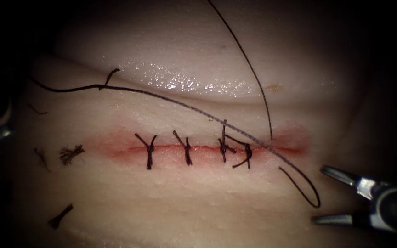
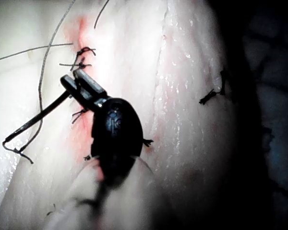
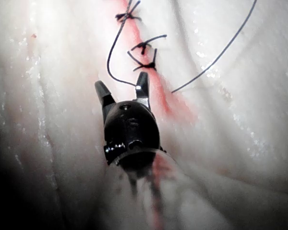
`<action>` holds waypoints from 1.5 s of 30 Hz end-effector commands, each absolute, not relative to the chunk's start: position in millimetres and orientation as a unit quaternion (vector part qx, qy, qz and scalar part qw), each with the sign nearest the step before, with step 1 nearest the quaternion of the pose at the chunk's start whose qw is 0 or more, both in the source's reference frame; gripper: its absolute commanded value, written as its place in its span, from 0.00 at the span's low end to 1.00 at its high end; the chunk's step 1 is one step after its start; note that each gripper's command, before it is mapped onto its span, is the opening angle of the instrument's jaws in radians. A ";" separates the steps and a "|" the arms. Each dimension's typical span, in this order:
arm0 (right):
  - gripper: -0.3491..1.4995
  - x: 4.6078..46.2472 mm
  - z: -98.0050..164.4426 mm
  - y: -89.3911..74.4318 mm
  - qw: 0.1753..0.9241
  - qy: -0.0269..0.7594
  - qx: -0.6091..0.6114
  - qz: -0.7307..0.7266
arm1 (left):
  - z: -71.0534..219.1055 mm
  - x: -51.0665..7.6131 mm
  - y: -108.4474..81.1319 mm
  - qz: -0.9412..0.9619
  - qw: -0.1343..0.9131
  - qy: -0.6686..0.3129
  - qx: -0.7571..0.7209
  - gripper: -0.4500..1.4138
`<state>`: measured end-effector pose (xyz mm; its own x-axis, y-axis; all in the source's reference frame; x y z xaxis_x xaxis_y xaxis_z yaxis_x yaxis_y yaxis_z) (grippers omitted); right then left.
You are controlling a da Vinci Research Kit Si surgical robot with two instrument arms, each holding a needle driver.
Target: Wound Closure
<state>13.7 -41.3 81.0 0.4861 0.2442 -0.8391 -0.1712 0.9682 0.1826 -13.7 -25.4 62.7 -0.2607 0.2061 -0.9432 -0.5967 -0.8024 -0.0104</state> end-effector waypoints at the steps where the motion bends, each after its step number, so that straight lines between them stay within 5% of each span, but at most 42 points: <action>1: 0.99 14.2 82.1 -41.6 0.859 0.495 0.042 0.123 | 63.2 -13.9 -25.7 0.773 0.262 0.181 -0.548 0.00; 18: 0.99 17.6 91.3 -41.9 0.878 0.464 0.029 0.112 | 63.1 -12.2 -25.3 0.757 0.278 0.226 -0.547 0.00; 27: 0.85 17.3 94.1 -42.6 0.882 0.455 0.036 0.120 | 63.2 -11.9 -25.8 0.759 0.273 0.227 -0.546 0.00; 30: 0.70 17.4 93.9 -42.9 0.883 0.453 0.039 0.118 | 63.2 -12.2 -25.8 0.759 0.271 0.226 -0.548 0.00; 31: 0.23 17.3 93.7 -43.1 0.883 0.452 0.046 0.113 | 63.2 -12.4 -25.8 0.759 0.270 0.225 -0.549 0.00; 32: 0.00 17.3 93.6 -43.2 0.883 0.454 0.053 0.109 | 63.2 -12.5 -25.8 0.759 0.269 0.224 -0.549 0.00; 45: 0.00 16.1 87.1 -44.7 0.880 0.464 0.050 0.089 | 64.6 -14.3 -26.3 0.772 0.239 0.199 -0.554 0.00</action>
<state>15.4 -44.4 86.0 0.5578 0.1965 -0.8064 -0.1056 0.9805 0.1659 -14.4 -25.9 64.6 -0.2761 0.1442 -0.9503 -0.5790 -0.8141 0.0447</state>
